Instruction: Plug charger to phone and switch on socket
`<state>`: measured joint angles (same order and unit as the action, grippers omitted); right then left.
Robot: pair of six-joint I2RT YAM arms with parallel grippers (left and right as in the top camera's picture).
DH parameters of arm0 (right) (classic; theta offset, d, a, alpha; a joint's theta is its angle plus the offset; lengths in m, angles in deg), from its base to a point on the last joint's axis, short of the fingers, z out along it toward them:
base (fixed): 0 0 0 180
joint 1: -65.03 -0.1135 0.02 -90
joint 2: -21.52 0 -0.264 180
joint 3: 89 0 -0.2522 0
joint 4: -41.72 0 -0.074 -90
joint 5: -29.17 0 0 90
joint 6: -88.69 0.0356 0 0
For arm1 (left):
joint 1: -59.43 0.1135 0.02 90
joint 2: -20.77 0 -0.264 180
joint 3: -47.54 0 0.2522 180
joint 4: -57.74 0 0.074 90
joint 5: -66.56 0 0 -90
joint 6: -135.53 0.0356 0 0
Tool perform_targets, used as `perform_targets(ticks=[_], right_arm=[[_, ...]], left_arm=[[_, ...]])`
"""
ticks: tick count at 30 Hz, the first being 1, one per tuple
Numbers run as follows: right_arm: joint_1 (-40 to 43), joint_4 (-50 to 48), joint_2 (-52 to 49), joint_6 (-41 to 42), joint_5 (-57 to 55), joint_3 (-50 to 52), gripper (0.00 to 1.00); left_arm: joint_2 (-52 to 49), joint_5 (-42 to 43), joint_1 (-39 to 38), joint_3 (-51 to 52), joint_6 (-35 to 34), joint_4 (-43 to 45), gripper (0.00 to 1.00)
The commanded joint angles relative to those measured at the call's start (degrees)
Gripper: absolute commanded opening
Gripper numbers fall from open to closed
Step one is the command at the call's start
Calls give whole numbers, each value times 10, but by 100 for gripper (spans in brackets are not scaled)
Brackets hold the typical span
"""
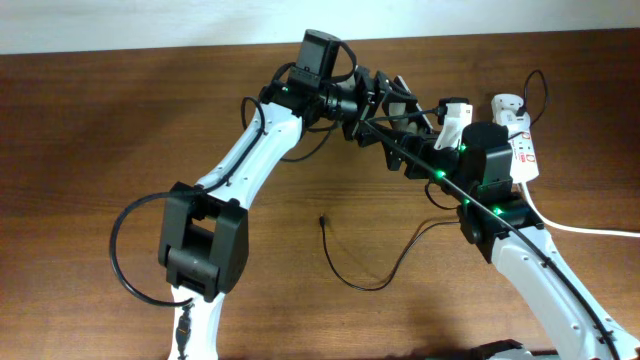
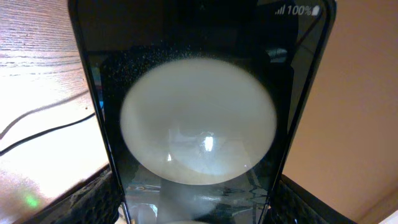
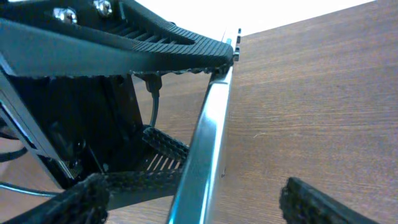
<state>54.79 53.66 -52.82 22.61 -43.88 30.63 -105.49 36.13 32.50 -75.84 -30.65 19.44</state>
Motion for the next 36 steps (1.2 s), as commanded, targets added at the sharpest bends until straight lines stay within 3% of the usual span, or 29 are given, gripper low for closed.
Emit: perform_targets(ticks=[1,4,7,11,19,20,21,22,23,26,29,32,34,36], right_arm=[[-4,-4,-2,-7,6,-6,82],[-4,-6,-2,-12,4,-6,72],[-4,-6,-2,-12,3,-6,54],[-4,-6,-2,-12,4,-6,48],[-4,-6,-2,-11,3,-6,17],[-4,-6,-2,-11,3,-6,7],[-4,-6,-2,-11,3,-6,4],[-4,-6,-2,-11,3,-6,4],[-4,-7,-2,-11,3,-6,4],[-2,-20,-2,-9,-9,-6,4],[-2,-17,-2,-9,-91,-6,4],[40,-1,-2,13,-108,-6,4],[78,11,-2,76,-60,-6,4],[99,-16,-2,156,60,-6,4]], left_arm=[[-1,5,-3,-13,-5,5,0],[-1,6,-3,-13,-5,5,0],[-1,5,-7,-13,-5,5,0],[-1,-9,-8,-13,-5,5,0],[-1,-12,-8,-13,-5,5,2],[-1,-12,-8,-13,-5,5,8],[-1,-12,-8,-13,-5,5,29],[-1,-16,-8,-13,-5,5,92],[-1,-25,-8,-13,-5,4,99],[-1,-31,-6,-13,-5,3,99],[-1,-17,8,-13,0,3,99],[-1,44,50,-13,40,3,99],[-1,65,82,-13,65,3,99],[-1,71,106,-13,116,3,99]])
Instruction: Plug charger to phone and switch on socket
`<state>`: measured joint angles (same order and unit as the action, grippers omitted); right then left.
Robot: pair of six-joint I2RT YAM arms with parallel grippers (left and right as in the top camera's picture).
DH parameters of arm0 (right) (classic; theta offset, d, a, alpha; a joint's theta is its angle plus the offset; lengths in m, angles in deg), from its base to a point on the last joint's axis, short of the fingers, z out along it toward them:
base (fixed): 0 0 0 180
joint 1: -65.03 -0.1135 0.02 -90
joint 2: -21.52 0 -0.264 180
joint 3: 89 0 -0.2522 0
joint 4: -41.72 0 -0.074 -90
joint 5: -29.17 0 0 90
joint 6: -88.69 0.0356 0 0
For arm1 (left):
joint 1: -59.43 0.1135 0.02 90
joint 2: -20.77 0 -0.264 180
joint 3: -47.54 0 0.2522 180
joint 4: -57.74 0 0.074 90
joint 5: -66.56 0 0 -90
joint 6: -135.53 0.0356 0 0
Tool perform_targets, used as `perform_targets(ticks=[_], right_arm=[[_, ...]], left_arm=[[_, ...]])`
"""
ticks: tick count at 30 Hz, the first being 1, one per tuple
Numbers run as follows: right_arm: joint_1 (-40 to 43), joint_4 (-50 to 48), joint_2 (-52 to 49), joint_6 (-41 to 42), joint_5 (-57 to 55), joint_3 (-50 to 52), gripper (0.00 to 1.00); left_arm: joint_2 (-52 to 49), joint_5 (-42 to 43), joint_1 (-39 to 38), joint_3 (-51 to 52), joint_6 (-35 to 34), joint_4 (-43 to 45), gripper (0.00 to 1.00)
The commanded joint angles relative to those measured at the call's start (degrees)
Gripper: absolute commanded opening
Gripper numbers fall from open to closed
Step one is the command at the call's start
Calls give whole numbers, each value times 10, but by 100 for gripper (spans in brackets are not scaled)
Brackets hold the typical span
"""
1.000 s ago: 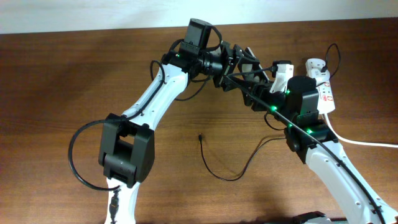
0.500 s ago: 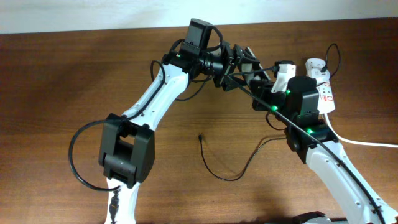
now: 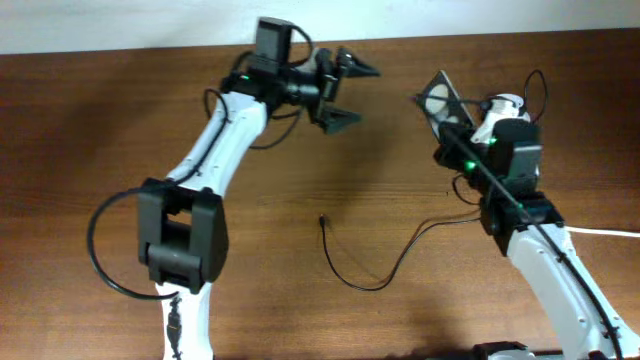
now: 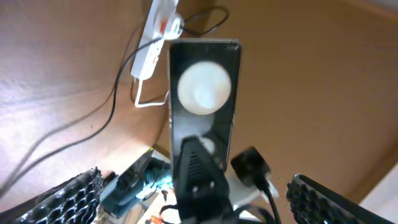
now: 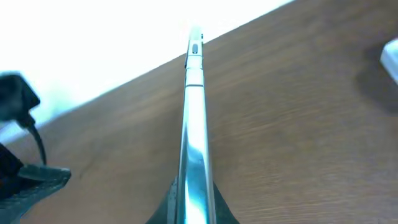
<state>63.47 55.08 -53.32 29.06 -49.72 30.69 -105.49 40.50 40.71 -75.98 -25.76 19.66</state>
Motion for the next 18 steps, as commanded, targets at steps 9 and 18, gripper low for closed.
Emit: perform_targets(ticks=[9,18], right_arm=[[12,-65,3,512,247,-7,4],[12,-110,3,652,261,-7,4]], left_arm=[[-1,-60,12,-12,71,1,99],[-1,-169,-48,-12,70,131,99]])
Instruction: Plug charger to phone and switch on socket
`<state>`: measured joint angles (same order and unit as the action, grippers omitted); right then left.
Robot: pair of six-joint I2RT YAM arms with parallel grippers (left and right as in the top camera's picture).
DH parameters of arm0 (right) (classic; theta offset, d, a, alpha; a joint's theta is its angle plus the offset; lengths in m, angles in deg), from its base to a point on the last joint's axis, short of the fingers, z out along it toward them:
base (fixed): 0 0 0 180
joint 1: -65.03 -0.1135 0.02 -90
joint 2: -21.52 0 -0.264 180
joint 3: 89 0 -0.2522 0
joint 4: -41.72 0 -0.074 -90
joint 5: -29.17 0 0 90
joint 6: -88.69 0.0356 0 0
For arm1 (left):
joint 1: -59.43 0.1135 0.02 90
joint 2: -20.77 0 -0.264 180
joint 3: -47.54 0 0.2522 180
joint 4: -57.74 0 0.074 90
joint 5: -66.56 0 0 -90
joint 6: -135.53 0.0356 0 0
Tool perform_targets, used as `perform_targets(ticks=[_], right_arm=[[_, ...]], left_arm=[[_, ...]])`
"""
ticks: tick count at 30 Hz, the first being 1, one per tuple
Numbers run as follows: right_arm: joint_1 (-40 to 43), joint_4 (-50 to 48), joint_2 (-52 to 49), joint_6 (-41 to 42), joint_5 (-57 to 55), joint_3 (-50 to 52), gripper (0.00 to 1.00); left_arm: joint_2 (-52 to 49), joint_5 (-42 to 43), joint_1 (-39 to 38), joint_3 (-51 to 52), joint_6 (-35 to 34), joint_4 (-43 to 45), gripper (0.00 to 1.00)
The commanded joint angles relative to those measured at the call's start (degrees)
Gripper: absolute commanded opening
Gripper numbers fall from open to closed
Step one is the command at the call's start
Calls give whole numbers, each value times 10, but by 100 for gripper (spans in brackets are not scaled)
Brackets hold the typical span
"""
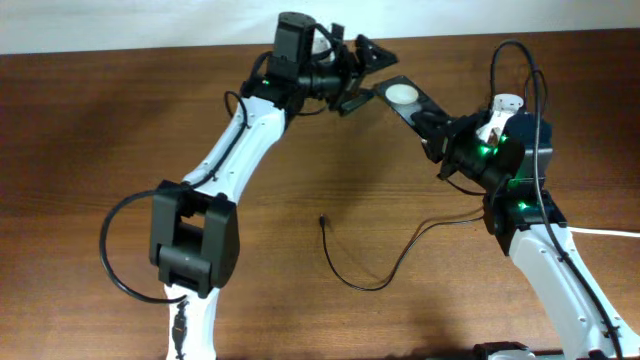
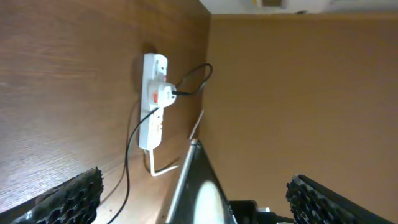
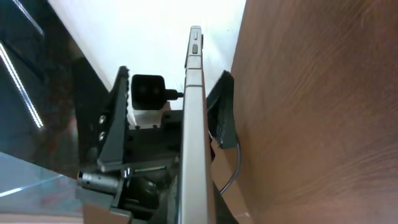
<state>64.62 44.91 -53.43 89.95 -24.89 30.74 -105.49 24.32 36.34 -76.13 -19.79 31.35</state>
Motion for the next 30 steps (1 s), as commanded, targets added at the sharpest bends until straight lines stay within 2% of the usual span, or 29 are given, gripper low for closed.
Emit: perform_targets(ticks=[1,4,7,10,28,30], right_arm=[[0,-9,4,53,14,-7,4],[-6,-12,4,52,13,-7,4],[-21,-79,4,52,9,-7,4],[-26,-87,4,52,9,-7,4],[-49,-83,4,53,-21,-7,4],[-49,-83,4,53,-24,-7,4]], left_arm=[[-1,-7,-4,-10,-11,14,99],[-1,-7,-4,-10,-80,14,99],[-1,-4,-4,-10,-146,-1,99],[-1,30,-4,-10,-193,-1,99],[-1,-3,-4,-10,-186,31,100],[-1,-3,-4,-10,-186,32,95]])
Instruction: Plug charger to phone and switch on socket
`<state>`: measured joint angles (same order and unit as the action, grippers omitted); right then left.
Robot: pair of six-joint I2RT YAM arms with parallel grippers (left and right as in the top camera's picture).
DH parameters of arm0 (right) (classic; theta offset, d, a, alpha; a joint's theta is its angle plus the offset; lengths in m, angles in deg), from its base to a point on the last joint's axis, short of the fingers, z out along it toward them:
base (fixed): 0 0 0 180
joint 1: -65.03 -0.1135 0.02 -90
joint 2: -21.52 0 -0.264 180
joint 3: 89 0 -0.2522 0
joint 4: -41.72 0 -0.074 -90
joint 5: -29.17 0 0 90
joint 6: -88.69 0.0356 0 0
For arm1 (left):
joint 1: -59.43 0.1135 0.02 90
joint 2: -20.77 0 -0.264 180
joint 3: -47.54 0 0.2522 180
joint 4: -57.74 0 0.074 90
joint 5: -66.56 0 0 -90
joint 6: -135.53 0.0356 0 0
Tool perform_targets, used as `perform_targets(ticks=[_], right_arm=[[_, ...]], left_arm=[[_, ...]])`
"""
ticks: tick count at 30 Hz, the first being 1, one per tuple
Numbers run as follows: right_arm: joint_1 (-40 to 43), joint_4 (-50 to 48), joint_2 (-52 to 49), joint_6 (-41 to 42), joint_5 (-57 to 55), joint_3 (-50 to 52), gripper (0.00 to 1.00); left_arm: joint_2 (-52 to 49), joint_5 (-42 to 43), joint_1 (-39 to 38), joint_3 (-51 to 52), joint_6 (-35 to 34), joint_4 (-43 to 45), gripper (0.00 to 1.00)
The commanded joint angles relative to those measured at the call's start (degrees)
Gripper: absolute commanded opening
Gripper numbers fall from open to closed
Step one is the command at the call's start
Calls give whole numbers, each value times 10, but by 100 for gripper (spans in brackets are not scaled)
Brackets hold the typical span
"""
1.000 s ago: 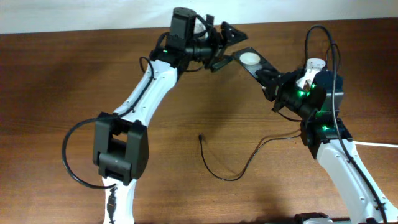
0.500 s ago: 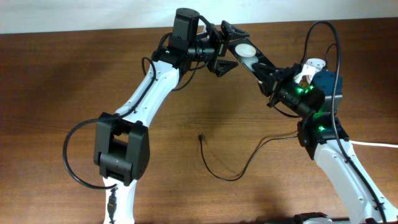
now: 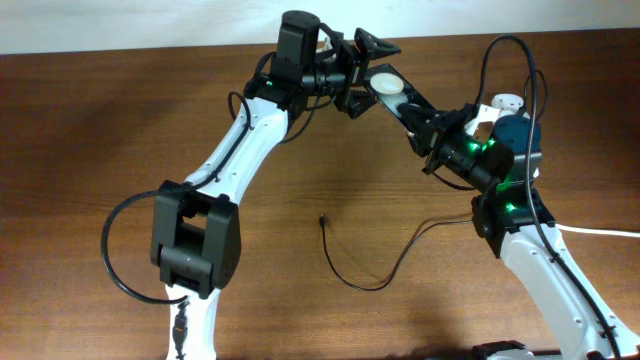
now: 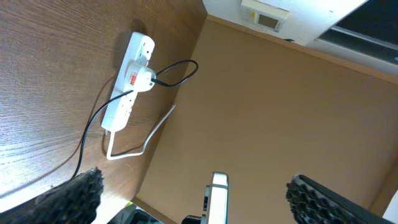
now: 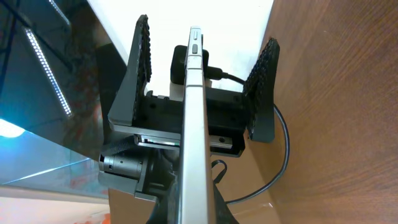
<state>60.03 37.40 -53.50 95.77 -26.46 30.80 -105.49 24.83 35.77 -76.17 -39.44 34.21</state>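
My right gripper (image 3: 425,128) is shut on the phone (image 3: 392,88), held in the air over the back of the table. In the right wrist view the phone (image 5: 194,118) is edge-on. Its far end lies between the spread fingers (image 5: 140,62) of my left gripper (image 3: 363,72), which is open and not touching it. The left wrist view shows that end of the phone (image 4: 217,198) low between its own fingers (image 4: 78,193). The charger cable (image 3: 385,275) lies on the table, its free plug end (image 3: 322,219) in front. The white power strip (image 4: 127,84) has a plug in it.
The power strip (image 3: 512,104) lies at the back right, partly behind my right arm, with a white lead running off the right edge. The wall stands close behind both grippers. The wooden table (image 3: 90,130) stretches bare to the left.
My right gripper has carried the phone a little further left. Its far end now sits between the open left fingers rather than just beside them. The cable on the table has not moved.
At first both grippers met at the phone, the left shut on it and the right open around it. Then the right held it alone and the left stood open, apart to the left. They later came close again, and now the phone's end is between the left fingers.
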Motion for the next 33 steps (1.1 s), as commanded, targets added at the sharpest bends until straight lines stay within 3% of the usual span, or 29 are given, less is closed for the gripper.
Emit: perform_targets(ticks=[1,5,9,13,21,33], right_arm=[[-3,-8,5,4,-8,-8,4],[-3,-8,4,22,-10,-8,4],[-3,-6,4,24,-10,-8,4],[-3,-6,4,24,-10,-8,4],[-3,7,4,24,-10,-8,4],[-3,7,4,24,-10,-8,4]], left_arm=[[-1,-14,2,-10,10,3,94],[-1,-18,2,-10,10,25,86],[-1,-18,1,-10,10,29,86],[-1,-18,-5,-10,10,29,72],[-1,-18,-12,-10,10,29,64],[-1,-18,-12,-10,10,29,33]])
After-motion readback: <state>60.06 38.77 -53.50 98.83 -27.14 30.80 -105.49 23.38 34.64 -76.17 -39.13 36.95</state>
